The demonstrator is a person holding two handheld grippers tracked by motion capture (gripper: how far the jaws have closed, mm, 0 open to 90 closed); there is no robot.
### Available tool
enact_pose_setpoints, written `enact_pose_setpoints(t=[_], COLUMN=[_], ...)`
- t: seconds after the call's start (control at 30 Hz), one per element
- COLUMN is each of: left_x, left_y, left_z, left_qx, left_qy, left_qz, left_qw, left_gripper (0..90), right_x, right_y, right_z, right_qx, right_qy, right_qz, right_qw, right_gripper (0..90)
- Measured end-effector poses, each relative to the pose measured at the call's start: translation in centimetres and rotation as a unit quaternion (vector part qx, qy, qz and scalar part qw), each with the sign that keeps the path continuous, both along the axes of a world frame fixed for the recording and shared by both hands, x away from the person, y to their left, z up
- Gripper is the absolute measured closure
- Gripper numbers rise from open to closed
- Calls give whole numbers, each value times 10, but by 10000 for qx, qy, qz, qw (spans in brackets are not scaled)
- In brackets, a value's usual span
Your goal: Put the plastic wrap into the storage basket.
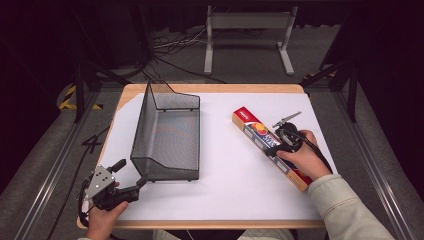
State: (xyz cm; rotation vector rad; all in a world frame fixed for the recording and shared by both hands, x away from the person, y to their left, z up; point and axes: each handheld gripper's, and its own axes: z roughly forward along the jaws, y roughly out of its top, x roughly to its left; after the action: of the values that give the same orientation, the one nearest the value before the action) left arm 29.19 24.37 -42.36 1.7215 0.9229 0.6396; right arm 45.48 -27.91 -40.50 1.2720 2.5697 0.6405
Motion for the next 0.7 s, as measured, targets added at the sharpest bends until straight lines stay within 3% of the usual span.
enact_pose_setpoints(t=[0.17,0.23,0.3,0.7], left_x=[0,0,0,-1], left_y=[0,1,1,1], left_z=[0,0,0,0], left_qx=[-6,-13,-17,4], left_qy=[-2,-5,-7,4], left_qz=[6,9,10,14], left_qw=[10000,10000,10000,10000], left_gripper=[136,136,136,136], right_x=[2,3,3,1], right_y=[4,6,8,13], right_z=[-2,-3,-3,0], right_qx=[-175,-267,-345,-580], right_qy=[171,256,254,226], right_qz=[36,95,90,-8], right_qw=[9997,9993,9990,9981], right_gripper=[248,304,352,399])
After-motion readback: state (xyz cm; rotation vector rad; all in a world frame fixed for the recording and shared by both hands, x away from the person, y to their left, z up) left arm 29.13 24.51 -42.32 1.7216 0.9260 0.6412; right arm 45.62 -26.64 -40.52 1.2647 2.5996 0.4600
